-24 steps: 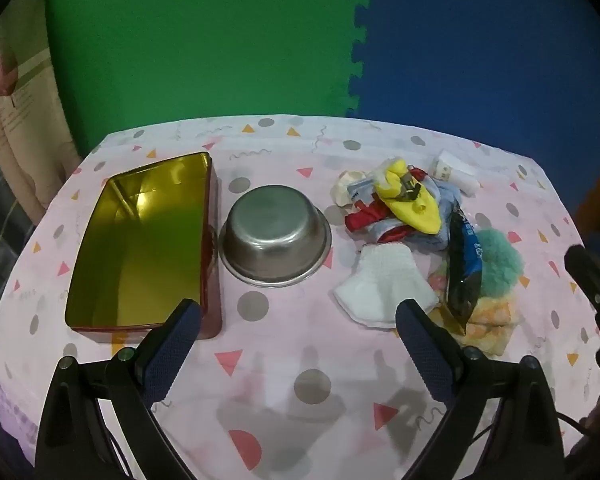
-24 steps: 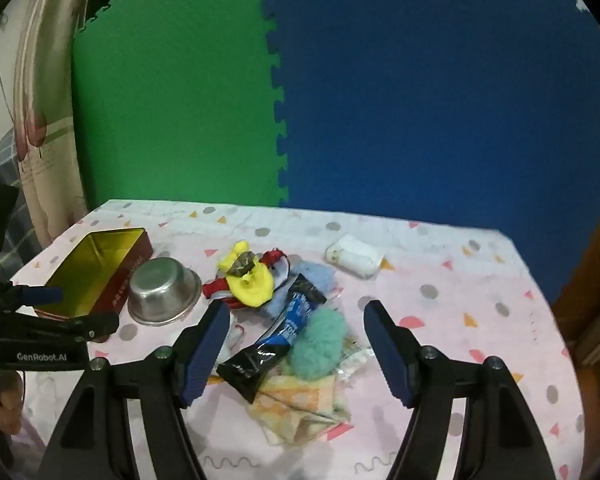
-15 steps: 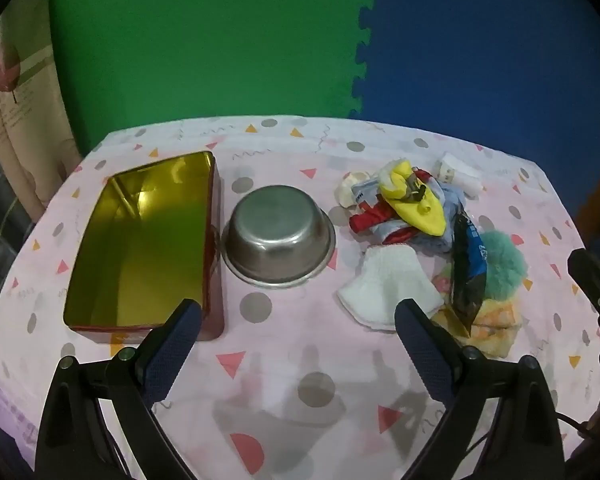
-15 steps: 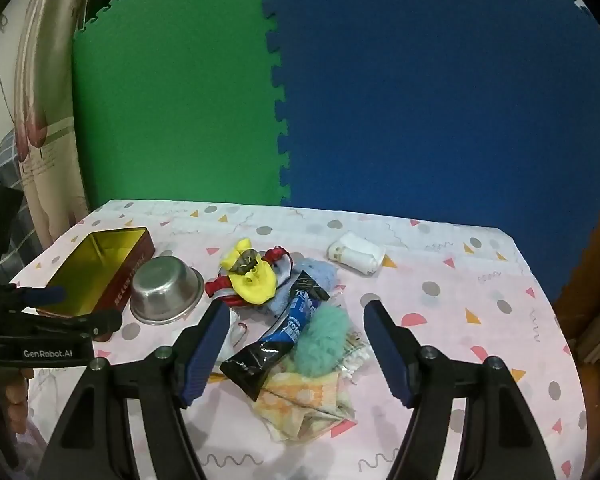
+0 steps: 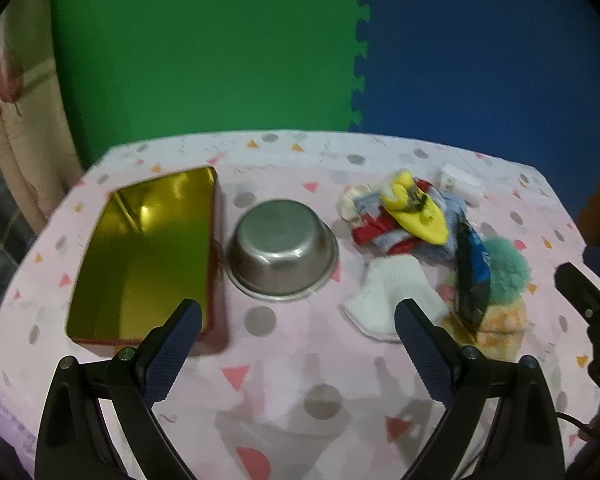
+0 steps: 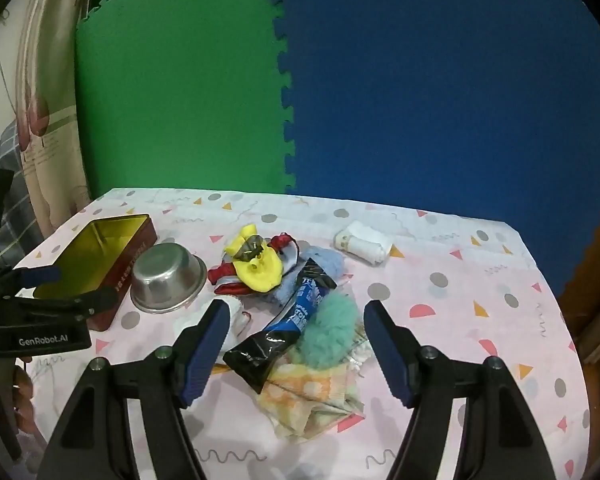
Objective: Organize soft objects
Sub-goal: 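Move both tools toward the pile of soft items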
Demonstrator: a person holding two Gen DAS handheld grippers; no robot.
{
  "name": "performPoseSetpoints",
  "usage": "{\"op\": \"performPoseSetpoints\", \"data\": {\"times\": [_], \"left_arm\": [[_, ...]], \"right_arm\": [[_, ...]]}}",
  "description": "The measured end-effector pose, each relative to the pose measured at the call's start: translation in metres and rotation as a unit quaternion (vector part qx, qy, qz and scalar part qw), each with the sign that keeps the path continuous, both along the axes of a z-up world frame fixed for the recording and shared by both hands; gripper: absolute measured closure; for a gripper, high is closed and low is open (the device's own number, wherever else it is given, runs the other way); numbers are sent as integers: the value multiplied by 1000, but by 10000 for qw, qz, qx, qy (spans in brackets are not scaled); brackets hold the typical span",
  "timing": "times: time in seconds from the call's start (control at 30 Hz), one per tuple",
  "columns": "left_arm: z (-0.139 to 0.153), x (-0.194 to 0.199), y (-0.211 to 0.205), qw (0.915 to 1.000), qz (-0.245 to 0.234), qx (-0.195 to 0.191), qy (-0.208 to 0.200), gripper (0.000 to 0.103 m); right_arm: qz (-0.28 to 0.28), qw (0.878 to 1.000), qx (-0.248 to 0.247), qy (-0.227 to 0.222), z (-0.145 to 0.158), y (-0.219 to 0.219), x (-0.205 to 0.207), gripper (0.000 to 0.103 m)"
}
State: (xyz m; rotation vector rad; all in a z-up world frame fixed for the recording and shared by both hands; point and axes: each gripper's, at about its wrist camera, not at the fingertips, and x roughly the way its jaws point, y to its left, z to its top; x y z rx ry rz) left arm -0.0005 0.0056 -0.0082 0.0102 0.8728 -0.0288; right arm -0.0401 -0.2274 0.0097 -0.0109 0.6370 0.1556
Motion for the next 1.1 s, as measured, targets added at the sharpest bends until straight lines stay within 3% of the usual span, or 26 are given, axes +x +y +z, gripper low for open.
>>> {"op": "performPoseSetpoints", "data": {"times": [0.43,1.1], "left_arm": [[-5,1,0,9998,71,41,192,7],[-10,3,1,9993,89,73,343,7]], "right_arm": [[-185,9998,26,119,-8,-5,4,31],[0,9998,76,190,-12,2,2,32]]}}
